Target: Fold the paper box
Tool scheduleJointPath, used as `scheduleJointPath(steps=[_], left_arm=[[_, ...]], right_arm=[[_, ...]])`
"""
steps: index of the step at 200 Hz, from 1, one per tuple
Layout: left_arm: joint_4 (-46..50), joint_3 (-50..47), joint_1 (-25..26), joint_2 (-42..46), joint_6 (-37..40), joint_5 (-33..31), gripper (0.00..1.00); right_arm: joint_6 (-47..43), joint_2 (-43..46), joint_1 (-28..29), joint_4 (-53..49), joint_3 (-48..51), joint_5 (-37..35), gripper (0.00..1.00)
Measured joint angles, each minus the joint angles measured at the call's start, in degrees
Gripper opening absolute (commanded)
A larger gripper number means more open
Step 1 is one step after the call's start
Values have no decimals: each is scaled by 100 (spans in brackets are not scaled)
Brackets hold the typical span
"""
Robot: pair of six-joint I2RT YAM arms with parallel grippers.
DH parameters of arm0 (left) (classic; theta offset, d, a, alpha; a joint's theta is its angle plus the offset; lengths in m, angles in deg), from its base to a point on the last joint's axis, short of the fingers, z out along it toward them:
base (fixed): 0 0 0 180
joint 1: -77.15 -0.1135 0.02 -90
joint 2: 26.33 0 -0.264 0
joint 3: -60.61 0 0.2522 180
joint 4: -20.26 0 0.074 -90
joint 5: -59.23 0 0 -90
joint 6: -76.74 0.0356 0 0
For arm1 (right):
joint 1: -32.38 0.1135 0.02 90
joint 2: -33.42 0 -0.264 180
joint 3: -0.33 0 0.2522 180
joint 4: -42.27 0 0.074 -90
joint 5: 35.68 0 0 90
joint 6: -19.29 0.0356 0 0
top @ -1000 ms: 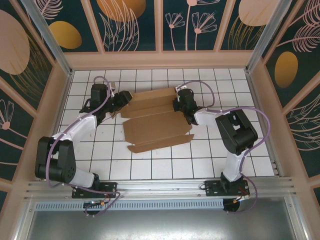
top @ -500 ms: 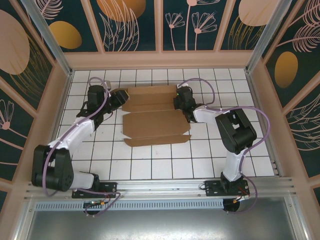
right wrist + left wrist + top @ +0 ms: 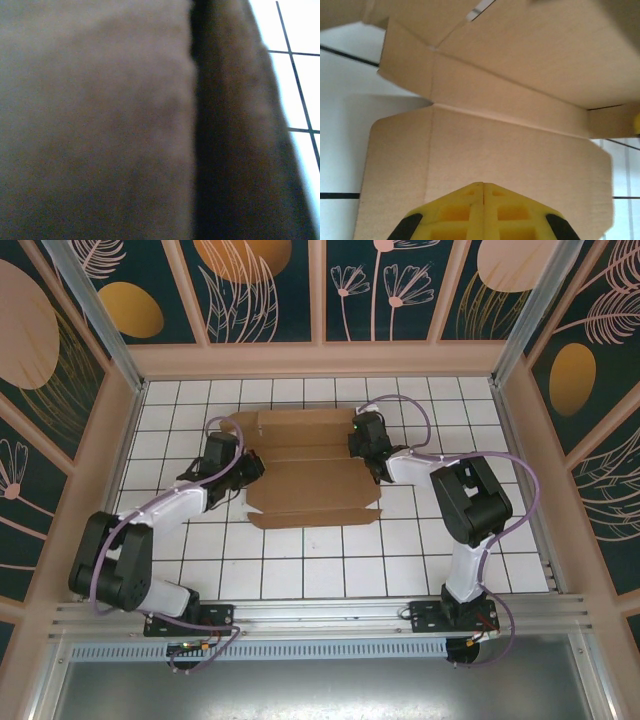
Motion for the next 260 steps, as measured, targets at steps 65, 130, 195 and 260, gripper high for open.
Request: scheduleJointPath(steps=[65, 130, 195, 260], left_arm=[[-415, 601, -328, -955, -256, -302, 0], [-605, 905, -828, -1784, -382, -433, 2], [-651, 929, -905, -2074, -426, -562, 4], [-684, 927, -946, -2076, -444, -605, 4]], right_arm=[[-7, -2, 0, 0, 0, 24, 0], [-11, -37, 0, 4, -33, 24, 0], [-17, -87, 17, 7, -90, 35, 0], [-17, -103, 28, 4, -116, 35, 0]])
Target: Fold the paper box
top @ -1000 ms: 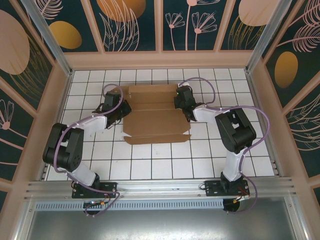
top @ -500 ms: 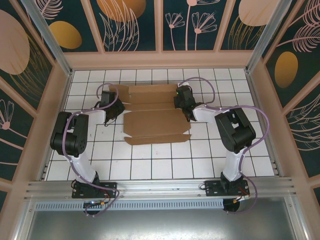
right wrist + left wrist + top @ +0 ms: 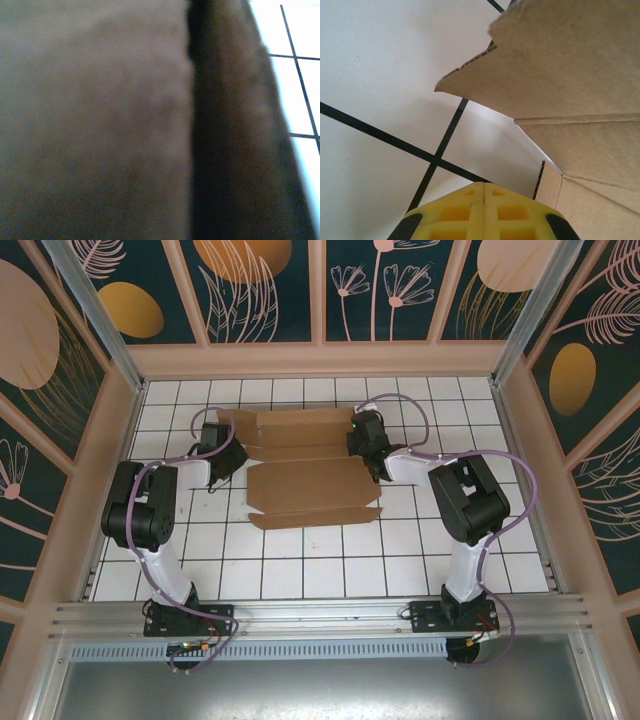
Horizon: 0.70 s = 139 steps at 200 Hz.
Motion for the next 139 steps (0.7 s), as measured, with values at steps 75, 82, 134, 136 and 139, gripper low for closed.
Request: scheduleJointPath(steps=[75, 82, 134, 136, 139], left_arm=[[-457, -107, -52, -48, -243, 466, 8], [-522, -107, -59, -48, -271, 544, 9], [-870, -107, 39, -48, -420, 973, 9], [-876, -107, 55, -48, -420, 981, 9], [-883, -107, 70, -48, -424, 990, 10]], right_arm=[[-2, 0, 15, -2, -4, 2, 0], [-2, -2, 15, -4, -7, 2, 0], [-2, -76, 74, -20, -101, -20, 0], [-2, -81, 74, -20, -105, -17, 0], [-2, -87, 76, -20, -109, -17, 0]])
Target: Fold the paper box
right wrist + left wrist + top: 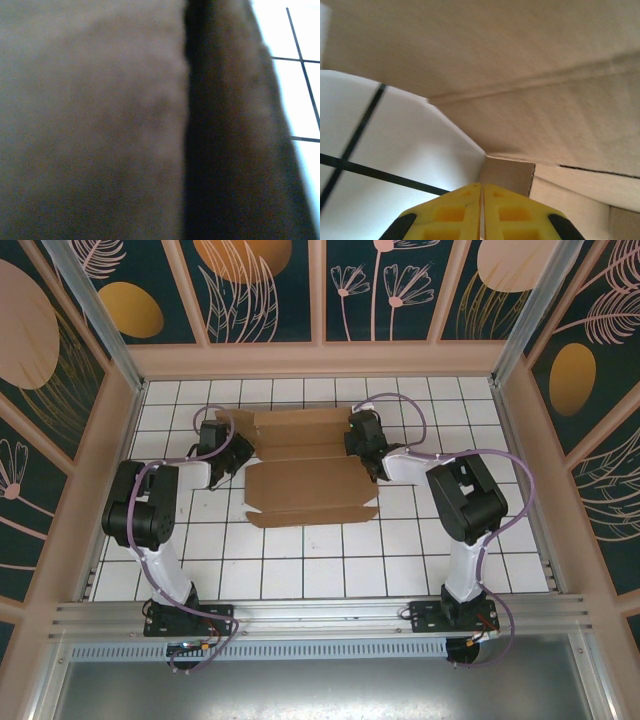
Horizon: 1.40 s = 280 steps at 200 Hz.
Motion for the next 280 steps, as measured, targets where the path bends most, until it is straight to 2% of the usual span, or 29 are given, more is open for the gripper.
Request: scheduleJointPath(steps=[57, 82, 106, 122, 145, 180, 204, 219, 241, 280], left_arm=[[-2, 221, 372, -323, -42, 153, 9], [24, 264, 424, -494, -79, 181, 9], [175, 264, 402, -313, -26, 155, 11], [297, 131, 345, 107, 46, 109, 14], [345, -369, 264, 1187, 293, -2, 14], [841, -833, 146, 2789, 942, -588, 14], [1139, -1137, -264, 3768, 1268, -1027, 14], [1226, -1255, -570, 4092, 1386, -1220, 16], [1117, -1252, -841, 3801, 1464, -1241, 19], [964, -1163, -1067, 2347, 1499, -988, 27]], right_arm=[[-4, -42, 15, -24, -66, 17, 0], [-44, -63, 15, -39, -103, 20, 0], [-105, -63, -9, -42, -103, 31, 0], [-184, -59, -79, -42, -103, 144, 0], [-332, -44, -166, -42, -101, 330, 0], [-476, -26, -236, -42, -94, 525, 0], [-544, -17, -262, -44, -94, 632, 0], [-597, -17, -267, -44, -94, 658, 0], [-638, -17, -282, -42, -94, 717, 0], [-660, -13, -297, -42, -94, 778, 0]])
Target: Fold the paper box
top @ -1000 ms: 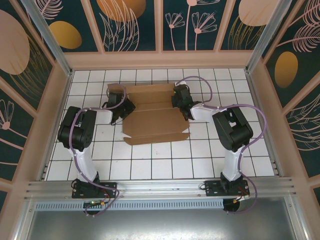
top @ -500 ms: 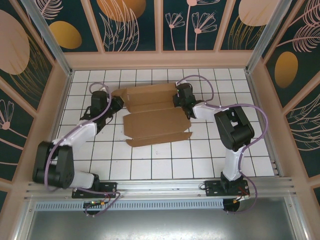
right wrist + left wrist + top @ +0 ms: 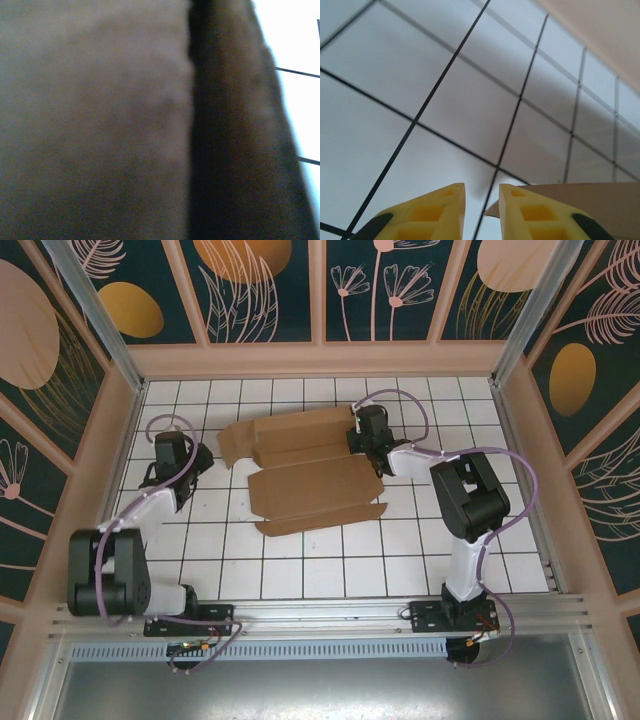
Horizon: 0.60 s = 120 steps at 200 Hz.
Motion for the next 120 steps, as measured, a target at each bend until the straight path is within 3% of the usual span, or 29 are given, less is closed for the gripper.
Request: scheduleJointPath(steps=[27, 64, 120], left_arm=[[-271, 293, -48, -774, 68, 514, 31], [-704, 319, 7, -852, 245, 1158, 34], [-756, 385, 673, -822, 734, 1213, 35]], right_arm=[[-50, 0, 0, 2, 0, 22, 0], [-94, 0, 0, 2, 0, 24, 0], [-90, 0, -11, -2, -2, 24, 0]])
